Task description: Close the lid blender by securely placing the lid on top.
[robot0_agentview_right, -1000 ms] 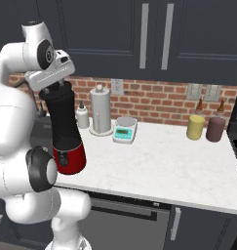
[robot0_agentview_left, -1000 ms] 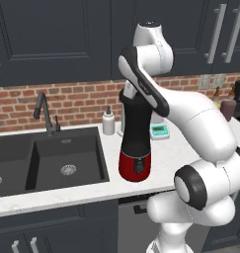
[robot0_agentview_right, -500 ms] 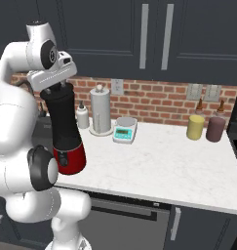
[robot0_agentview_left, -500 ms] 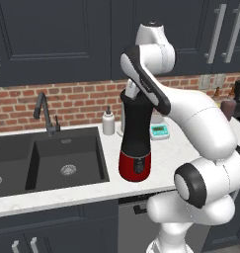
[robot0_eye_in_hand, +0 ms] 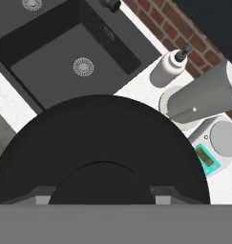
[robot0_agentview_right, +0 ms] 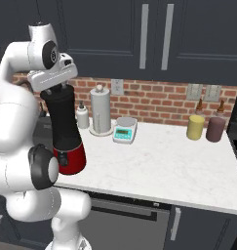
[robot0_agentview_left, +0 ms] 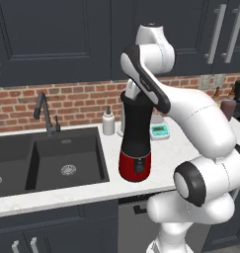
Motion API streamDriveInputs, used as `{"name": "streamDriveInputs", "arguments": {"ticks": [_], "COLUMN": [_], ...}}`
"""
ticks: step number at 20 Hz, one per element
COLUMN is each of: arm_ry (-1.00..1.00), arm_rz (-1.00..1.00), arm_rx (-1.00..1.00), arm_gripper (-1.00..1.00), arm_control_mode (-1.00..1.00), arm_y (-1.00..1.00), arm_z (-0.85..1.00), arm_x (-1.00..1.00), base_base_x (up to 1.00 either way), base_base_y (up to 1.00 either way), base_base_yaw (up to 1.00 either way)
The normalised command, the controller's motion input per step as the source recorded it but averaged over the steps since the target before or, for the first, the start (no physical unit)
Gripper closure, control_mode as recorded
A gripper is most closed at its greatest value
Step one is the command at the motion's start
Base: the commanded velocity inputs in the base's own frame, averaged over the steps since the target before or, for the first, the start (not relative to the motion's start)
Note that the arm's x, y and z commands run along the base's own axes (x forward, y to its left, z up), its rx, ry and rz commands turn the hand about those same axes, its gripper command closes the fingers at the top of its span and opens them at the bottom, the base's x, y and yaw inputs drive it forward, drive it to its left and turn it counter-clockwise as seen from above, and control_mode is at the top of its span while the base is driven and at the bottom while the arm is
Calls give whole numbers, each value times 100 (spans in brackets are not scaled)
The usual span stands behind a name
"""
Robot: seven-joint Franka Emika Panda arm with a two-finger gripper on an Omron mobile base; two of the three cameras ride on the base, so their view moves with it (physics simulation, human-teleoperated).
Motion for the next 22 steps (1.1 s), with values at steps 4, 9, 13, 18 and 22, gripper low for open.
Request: {"name": "streamDriveInputs", "arguments": {"ticks": [4, 9, 13, 18, 22], "arm_ry": [0, -1, -2, -10, -15], "arm_rz": [0, 0, 0, 0, 0], "arm_rx": [0, 0, 0, 0, 0], "arm_gripper": [100, -100, -100, -100, -100], "arm_control_mode": [-100, -100, -100, -100, -100], "arm_y": [-29, -24, -5, -5, 0], "arm_z": [-54, -65, -57, -29, -6], "arm_x": [0, -3, 0, 0, 0], "base_base_x": [0, 0, 0, 0, 0], "base_base_y": [0, 0, 0, 0, 0], "base_base_yaw": [0, 0, 0, 0, 0]}}
